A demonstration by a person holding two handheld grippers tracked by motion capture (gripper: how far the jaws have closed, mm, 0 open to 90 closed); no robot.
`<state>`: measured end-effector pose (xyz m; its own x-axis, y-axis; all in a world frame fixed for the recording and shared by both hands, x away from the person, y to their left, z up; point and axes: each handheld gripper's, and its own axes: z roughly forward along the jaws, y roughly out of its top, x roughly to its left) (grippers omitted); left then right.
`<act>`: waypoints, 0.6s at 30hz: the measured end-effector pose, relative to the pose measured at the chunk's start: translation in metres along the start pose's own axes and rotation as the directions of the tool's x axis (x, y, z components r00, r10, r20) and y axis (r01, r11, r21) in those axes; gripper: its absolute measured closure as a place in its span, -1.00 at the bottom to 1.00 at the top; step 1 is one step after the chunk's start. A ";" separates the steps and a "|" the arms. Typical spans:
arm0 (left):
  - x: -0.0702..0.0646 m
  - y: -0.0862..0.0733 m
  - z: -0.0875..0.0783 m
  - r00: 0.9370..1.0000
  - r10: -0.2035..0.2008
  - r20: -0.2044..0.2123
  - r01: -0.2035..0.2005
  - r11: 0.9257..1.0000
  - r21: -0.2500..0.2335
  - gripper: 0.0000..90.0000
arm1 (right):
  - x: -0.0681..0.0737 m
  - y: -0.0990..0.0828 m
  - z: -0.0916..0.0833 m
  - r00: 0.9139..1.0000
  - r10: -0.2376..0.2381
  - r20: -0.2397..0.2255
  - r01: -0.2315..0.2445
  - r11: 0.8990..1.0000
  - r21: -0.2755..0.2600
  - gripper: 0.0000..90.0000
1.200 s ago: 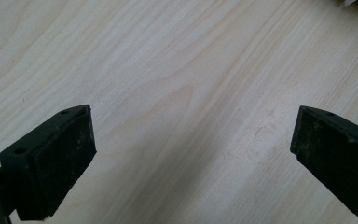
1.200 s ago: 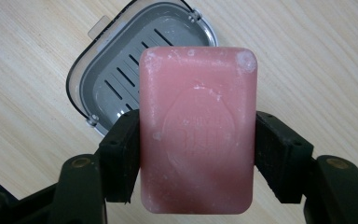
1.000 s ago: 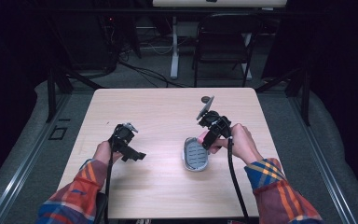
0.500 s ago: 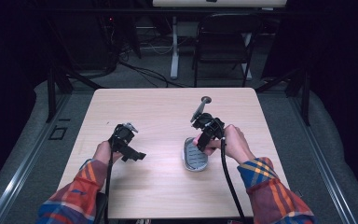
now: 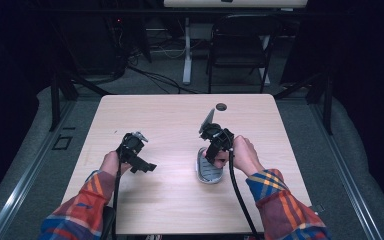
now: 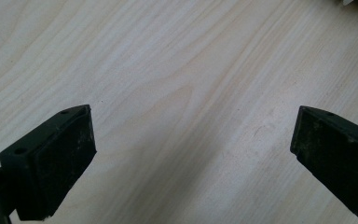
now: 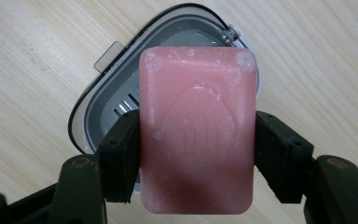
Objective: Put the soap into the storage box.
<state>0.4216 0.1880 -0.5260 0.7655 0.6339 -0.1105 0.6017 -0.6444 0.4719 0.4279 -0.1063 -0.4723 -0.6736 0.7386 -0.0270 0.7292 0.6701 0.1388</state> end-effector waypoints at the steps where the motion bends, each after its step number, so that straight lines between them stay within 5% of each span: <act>1: 0.000 0.000 0.000 1.000 0.000 0.000 0.000 1.000 0.000 -1.00 | -0.001 0.001 0.000 1.000 -0.011 0.000 0.011 1.000 0.018 -0.18; 18: 0.000 0.000 0.000 1.000 0.001 0.003 -0.001 1.000 0.001 -1.00 | 0.005 0.008 0.015 0.999 0.037 0.012 -0.037 0.998 0.057 -0.18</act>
<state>0.4215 0.1876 -0.5261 0.7665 0.6323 -0.1127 0.6015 -0.6452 0.4711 0.4323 -0.0962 -0.4861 -0.6450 0.7634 -0.0341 0.7595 0.6453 0.0825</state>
